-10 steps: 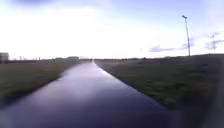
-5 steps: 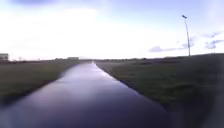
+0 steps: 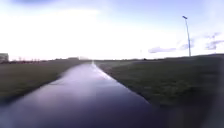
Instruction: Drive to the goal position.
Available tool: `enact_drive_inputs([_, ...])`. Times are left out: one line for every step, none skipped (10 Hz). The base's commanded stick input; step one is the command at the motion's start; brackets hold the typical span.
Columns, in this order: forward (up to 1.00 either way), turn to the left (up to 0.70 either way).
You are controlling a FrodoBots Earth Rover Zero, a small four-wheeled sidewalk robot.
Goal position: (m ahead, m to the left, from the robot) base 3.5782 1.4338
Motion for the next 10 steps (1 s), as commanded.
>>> enact_drive_inputs([0.45, 0.00])
enact_drive_inputs([0.45, 0.00])
enact_drive_inputs([0.45, 0.00])
enact_drive_inputs([0.45, 0.00])
enact_drive_inputs([0.45, 0.00])
enact_drive_inputs([0.45, 0.00])
enact_drive_inputs([0.45, 0.00])
enact_drive_inputs([0.45, 0.00])
enact_drive_inputs([0.45, 0.00])
enact_drive_inputs([0.45, 0.00])
